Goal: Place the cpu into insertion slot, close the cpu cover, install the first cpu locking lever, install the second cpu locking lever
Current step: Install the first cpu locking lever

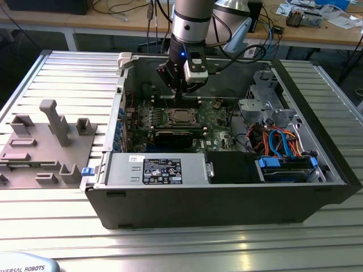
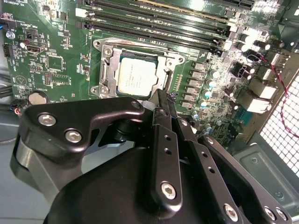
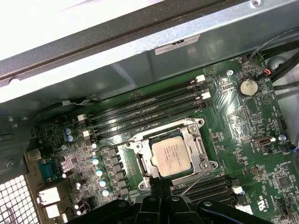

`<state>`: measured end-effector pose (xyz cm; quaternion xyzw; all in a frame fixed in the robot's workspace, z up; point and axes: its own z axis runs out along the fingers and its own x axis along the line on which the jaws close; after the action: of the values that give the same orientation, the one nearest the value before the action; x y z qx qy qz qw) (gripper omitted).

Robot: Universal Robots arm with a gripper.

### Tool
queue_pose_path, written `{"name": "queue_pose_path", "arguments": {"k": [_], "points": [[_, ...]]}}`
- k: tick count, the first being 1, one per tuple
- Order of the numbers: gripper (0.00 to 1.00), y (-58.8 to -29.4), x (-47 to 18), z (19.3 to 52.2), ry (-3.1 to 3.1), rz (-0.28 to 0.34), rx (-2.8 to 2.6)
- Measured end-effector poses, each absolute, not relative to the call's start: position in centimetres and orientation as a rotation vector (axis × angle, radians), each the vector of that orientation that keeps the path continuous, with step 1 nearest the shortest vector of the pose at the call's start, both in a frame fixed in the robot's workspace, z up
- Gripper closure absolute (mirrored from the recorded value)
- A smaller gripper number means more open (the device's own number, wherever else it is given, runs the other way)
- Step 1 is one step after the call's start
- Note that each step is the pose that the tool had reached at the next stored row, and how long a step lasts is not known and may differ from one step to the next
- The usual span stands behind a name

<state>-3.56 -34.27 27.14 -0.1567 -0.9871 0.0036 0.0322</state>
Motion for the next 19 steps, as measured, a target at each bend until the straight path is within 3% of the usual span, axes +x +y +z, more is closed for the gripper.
{"name": "queue_pose_path", "arguments": {"k": [19], "points": [[0.89,-34.27,-3.56,27.13,-3.042,0.012,-0.464]]}}
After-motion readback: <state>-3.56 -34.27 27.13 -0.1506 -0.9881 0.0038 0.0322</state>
